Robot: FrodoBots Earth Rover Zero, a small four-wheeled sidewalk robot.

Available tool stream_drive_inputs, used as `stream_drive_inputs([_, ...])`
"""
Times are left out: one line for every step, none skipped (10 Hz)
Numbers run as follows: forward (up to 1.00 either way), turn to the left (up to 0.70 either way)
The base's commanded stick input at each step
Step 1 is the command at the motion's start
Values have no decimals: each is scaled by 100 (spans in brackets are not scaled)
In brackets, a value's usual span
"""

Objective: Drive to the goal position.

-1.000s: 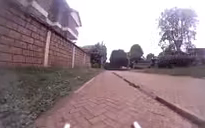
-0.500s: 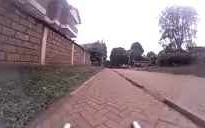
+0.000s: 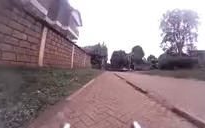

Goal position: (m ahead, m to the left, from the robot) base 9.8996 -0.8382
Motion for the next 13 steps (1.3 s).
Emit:
stream_drive_inputs([50, 0])
stream_drive_inputs([50, 0])
stream_drive_inputs([50, 4])
stream_drive_inputs([50, 11])
stream_drive_inputs([50, -29])
stream_drive_inputs([50, -31])
stream_drive_inputs([50, -32])
stream_drive_inputs([50, -40])
stream_drive_inputs([50, -48])
stream_drive_inputs([50, -20])
stream_drive_inputs([50, -8])
stream_drive_inputs([50, 2])
stream_drive_inputs([50, 8])
